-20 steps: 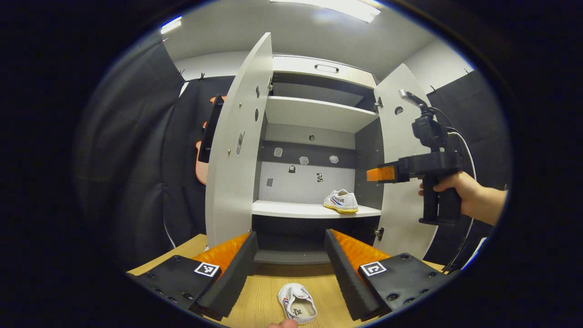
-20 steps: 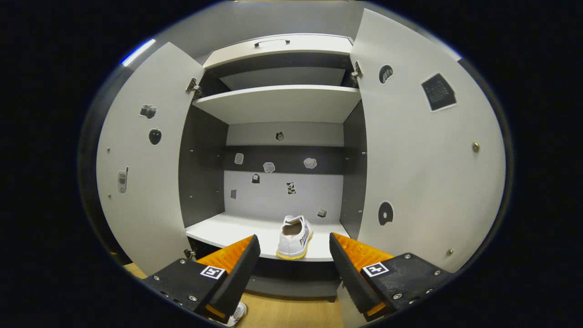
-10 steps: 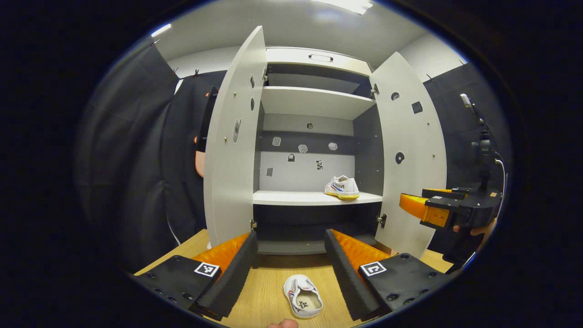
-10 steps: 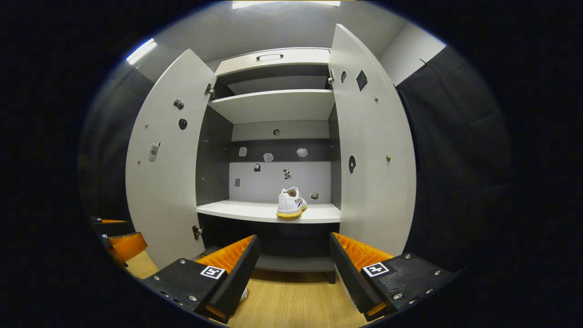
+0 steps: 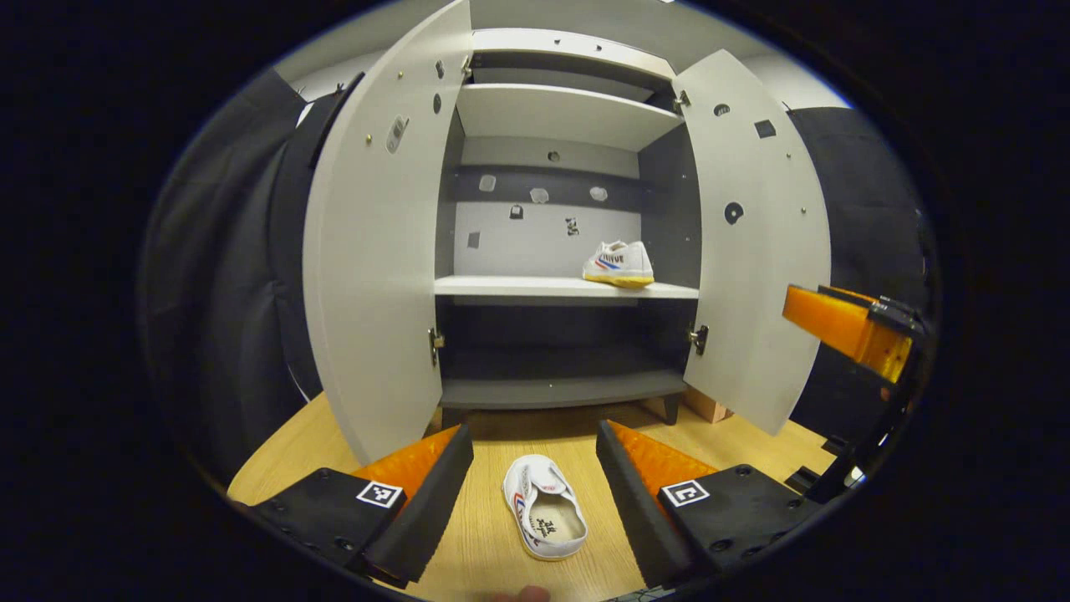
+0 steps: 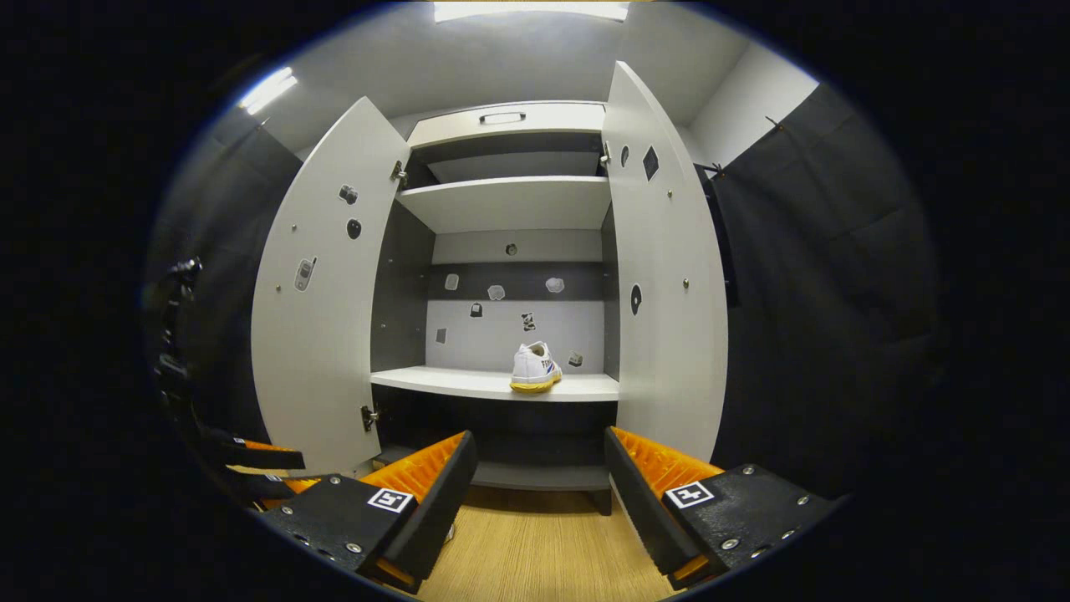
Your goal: Grab one shoe with the right hand and put it into the shoe cabinet, grab the other shoe with the left hand and put it into the shoe cabinet; then close the right door with the right hand and the left door with the left hand.
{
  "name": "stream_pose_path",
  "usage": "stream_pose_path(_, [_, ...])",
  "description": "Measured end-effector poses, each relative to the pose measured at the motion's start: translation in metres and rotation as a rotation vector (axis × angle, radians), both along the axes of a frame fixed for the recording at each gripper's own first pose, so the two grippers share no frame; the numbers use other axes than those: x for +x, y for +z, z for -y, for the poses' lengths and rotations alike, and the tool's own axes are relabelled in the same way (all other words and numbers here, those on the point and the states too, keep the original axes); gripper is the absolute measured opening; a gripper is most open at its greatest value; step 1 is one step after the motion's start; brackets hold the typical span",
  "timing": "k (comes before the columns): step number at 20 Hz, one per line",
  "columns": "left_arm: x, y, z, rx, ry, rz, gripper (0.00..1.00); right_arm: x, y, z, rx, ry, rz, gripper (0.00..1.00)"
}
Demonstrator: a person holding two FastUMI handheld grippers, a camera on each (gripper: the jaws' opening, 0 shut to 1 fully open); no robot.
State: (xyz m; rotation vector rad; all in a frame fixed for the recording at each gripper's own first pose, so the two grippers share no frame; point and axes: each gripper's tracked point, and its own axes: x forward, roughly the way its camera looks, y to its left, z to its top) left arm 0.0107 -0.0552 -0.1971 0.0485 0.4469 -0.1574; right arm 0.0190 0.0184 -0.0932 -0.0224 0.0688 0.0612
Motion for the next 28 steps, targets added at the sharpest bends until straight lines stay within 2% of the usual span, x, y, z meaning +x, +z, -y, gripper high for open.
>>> stream_pose_path(4, [0.000,-0.082,-0.007,0.050,-0.022,-0.187,0.97,-0.003,-0.002,0.003,-0.019,0.013,-0.010,0.94])
stream_pose_path(8, [-0.003,-0.136,-0.022,0.040,0.042,-0.310,0.97,-0.002,-0.005,0.012,-0.039,-0.001,-0.023,0.94])
stream_pose_path(14, [0.028,-0.181,-0.037,-0.008,0.123,-0.401,0.98,0.005,-0.011,0.021,-0.047,-0.024,-0.058,0.94])
stream_pose_path(17, [0.049,-0.202,-0.038,-0.002,0.120,-0.413,0.95,0.006,-0.011,0.022,-0.061,-0.027,-0.061,0.94])
stream_pose_path(18, [0.056,-0.207,-0.036,0.003,0.107,-0.408,0.98,0.007,-0.013,0.022,-0.064,-0.028,-0.067,0.94])
stream_pose_path(20, [0.065,-0.211,-0.031,0.006,0.081,-0.401,0.98,0.007,-0.016,0.022,-0.066,-0.031,-0.076,0.94])
stream_pose_path(21, [0.067,-0.212,-0.030,0.015,0.081,-0.397,0.88,0.007,-0.018,0.022,-0.062,-0.032,-0.080,0.94])
stream_pose_path(24, [0.068,-0.209,-0.024,0.005,0.079,-0.377,0.77,0.009,-0.023,0.020,-0.048,-0.031,-0.090,0.94])
stream_pose_path(25, [0.069,-0.207,-0.030,0.034,0.108,-0.368,0.61,0.009,-0.024,0.019,-0.043,-0.028,-0.093,0.94])
stream_pose_path(26, [0.068,-0.209,-0.034,0.044,0.127,-0.371,0.50,0.010,-0.024,0.018,-0.039,-0.025,-0.093,0.94])
stream_pose_path(27, [0.070,-0.207,-0.036,0.050,0.134,-0.361,0.31,0.011,-0.025,0.017,-0.035,-0.023,-0.093,0.94])
stream_pose_path(28, [0.068,-0.207,-0.040,0.070,0.150,-0.363,0.27,0.012,-0.026,0.017,-0.031,-0.020,-0.095,0.94])
